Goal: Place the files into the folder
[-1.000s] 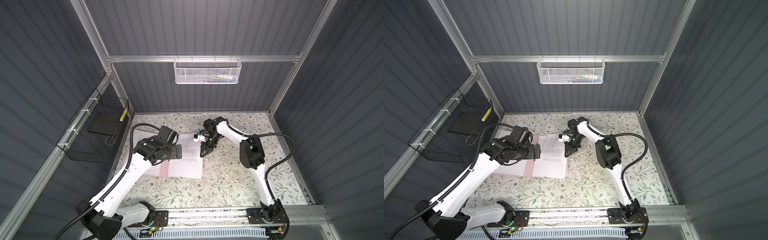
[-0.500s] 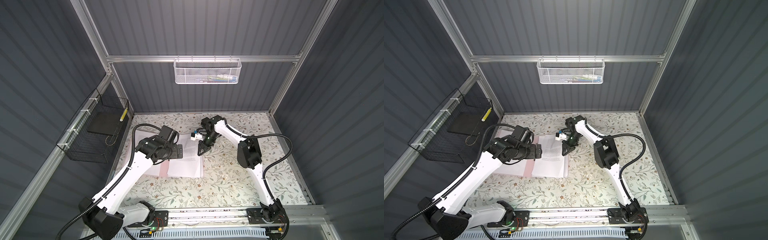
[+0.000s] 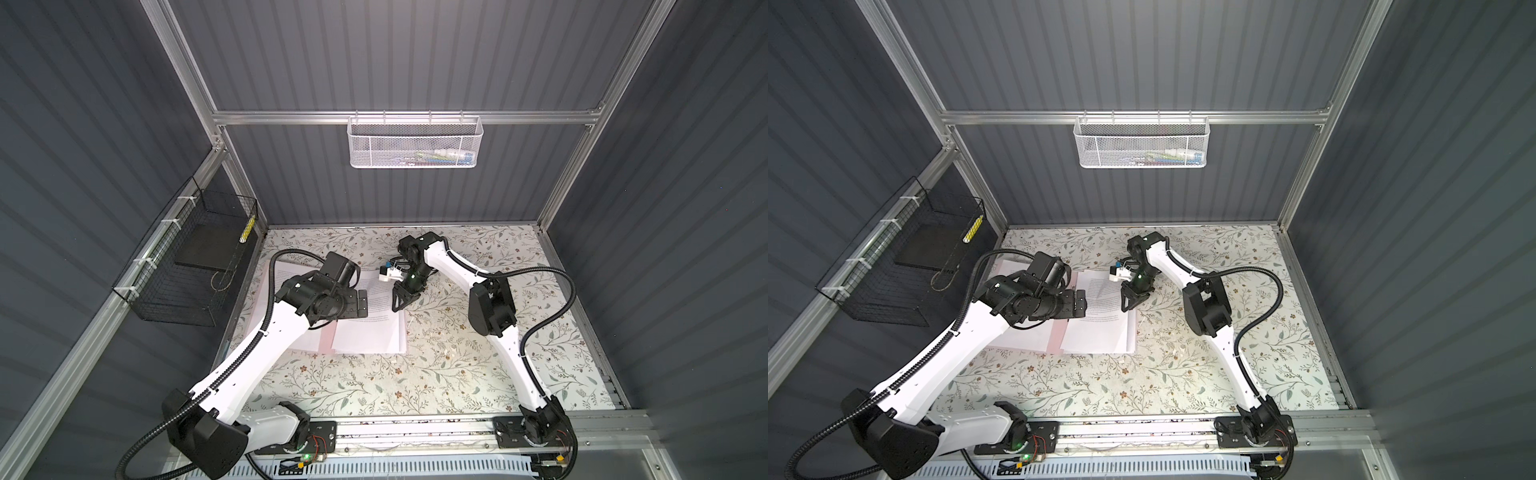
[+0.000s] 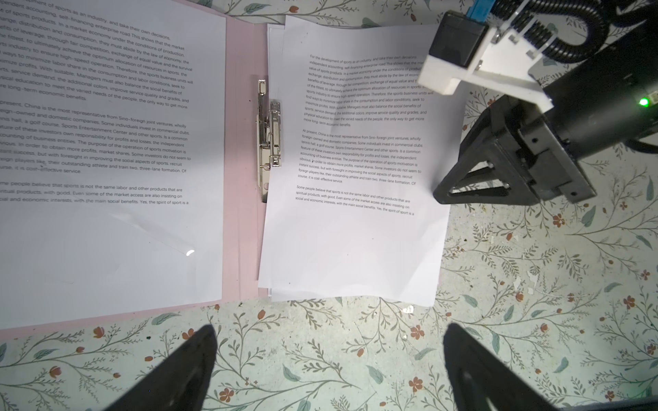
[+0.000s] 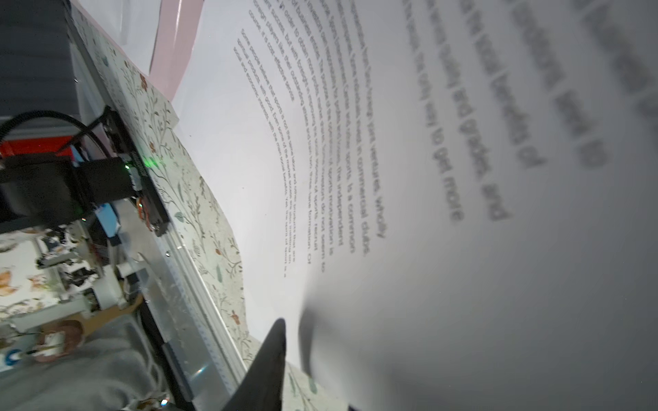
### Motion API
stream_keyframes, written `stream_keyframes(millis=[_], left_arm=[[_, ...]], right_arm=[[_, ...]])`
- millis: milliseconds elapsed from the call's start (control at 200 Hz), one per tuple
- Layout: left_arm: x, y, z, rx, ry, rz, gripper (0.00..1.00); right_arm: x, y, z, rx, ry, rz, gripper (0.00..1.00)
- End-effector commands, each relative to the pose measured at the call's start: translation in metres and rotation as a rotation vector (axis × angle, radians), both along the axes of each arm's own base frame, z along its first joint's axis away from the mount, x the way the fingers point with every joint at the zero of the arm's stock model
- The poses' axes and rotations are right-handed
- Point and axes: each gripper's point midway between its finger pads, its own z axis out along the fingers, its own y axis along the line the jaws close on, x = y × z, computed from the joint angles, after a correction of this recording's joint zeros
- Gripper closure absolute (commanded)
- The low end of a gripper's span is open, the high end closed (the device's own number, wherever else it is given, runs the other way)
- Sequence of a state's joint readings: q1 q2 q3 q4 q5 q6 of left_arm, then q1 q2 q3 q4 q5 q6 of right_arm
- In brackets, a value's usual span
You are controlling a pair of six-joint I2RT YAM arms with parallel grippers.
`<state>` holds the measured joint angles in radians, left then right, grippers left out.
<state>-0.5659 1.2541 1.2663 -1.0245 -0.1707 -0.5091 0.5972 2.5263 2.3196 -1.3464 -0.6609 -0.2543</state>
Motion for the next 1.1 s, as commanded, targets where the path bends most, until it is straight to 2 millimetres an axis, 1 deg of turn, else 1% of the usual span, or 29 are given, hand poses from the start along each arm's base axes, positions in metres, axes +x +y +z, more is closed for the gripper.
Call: stream_keyframes(millis=[0, 60, 205, 300, 390, 440, 515, 555, 630, 685, 710, 720, 725, 735, 855, 885, 981, 1036, 1096], left_arm=[[0.001, 0.000, -0.002, -0.019, 0.013, 0.021, 0.00], [0.001, 0.000, -0.002, -0.021, 0.014, 0.022, 0.00], [-0.002, 0.002, -0.007, -0.016, 0.025, 0.025, 0.00], [-0.002, 0.002, -0.009, -0.013, 0.032, 0.026, 0.00], [0.004, 0.009, -0.008, 0.010, 0.016, 0.055, 0.00], [0.007, 0.022, -0.009, 0.056, 0.026, 0.096, 0.00], [0.015, 0.050, -0.010, 0.104, 0.038, 0.164, 0.00], [0.020, 0.063, -0.012, 0.093, 0.039, 0.202, 0.00], [0.029, 0.080, -0.019, 0.030, 0.065, 0.247, 0.00], [0.035, 0.096, -0.027, 0.051, 0.084, 0.282, 0.00], [0.036, 0.104, -0.032, 0.070, 0.096, 0.301, 0.00], [0.037, 0.106, -0.034, 0.074, 0.102, 0.305, 0.00], [0.040, 0.107, -0.034, 0.072, 0.092, 0.309, 0.00], [0.043, 0.110, -0.035, 0.069, 0.088, 0.317, 0.00], [0.063, 0.140, -0.055, 0.040, 0.109, 0.404, 0.00], [0.069, 0.140, -0.060, 0.002, 0.115, 0.394, 0.00], [0.087, 0.111, -0.069, -0.159, 0.122, 0.308, 0.03], [0.091, 0.095, -0.075, -0.242, 0.143, 0.277, 0.06], [0.093, 0.082, -0.086, -0.290, 0.174, 0.250, 0.12]], right_arm=[[0.014, 0.003, 0.003, 0.005, -0.039, -0.052, 0.58], [0.014, 0.004, 0.005, 0.027, -0.032, -0.082, 0.53], [0.013, 0.018, 0.018, 0.143, -0.010, -0.172, 0.51], [0.018, 0.017, 0.012, 0.116, -0.026, -0.226, 0.49], [0.033, 0.003, 0.001, 0.018, -0.099, -0.296, 0.40], [0.039, -0.004, -0.002, -0.028, -0.130, -0.332, 0.36], [0.047, -0.014, -0.003, -0.079, -0.177, -0.378, 0.30], [0.050, -0.016, -0.001, -0.085, -0.203, -0.397, 0.27], [0.054, -0.021, 0.005, -0.076, -0.248, -0.448, 0.18], [0.056, -0.025, 0.010, -0.068, -0.277, -0.483, 0.13], [0.058, -0.027, 0.011, -0.067, -0.291, -0.502, 0.09], [0.057, -0.028, 0.010, -0.070, -0.293, -0.509, 0.06], [0.058, -0.028, 0.012, -0.066, -0.299, -0.514, 0.03], [0.058, -0.028, 0.013, -0.062, -0.305, -0.519, 0.02], [0.052, -0.029, 0.015, -0.024, -0.301, -0.558, 0.01], [0.050, -0.029, 0.015, -0.022, -0.300, -0.562, 0.01], [0.042, -0.031, 0.009, -0.011, -0.285, -0.571, 0.01], [0.037, -0.031, 0.008, 0.001, -0.276, -0.570, 0.01], [0.033, -0.031, 0.007, 0.025, -0.268, -0.573, 0.01]])
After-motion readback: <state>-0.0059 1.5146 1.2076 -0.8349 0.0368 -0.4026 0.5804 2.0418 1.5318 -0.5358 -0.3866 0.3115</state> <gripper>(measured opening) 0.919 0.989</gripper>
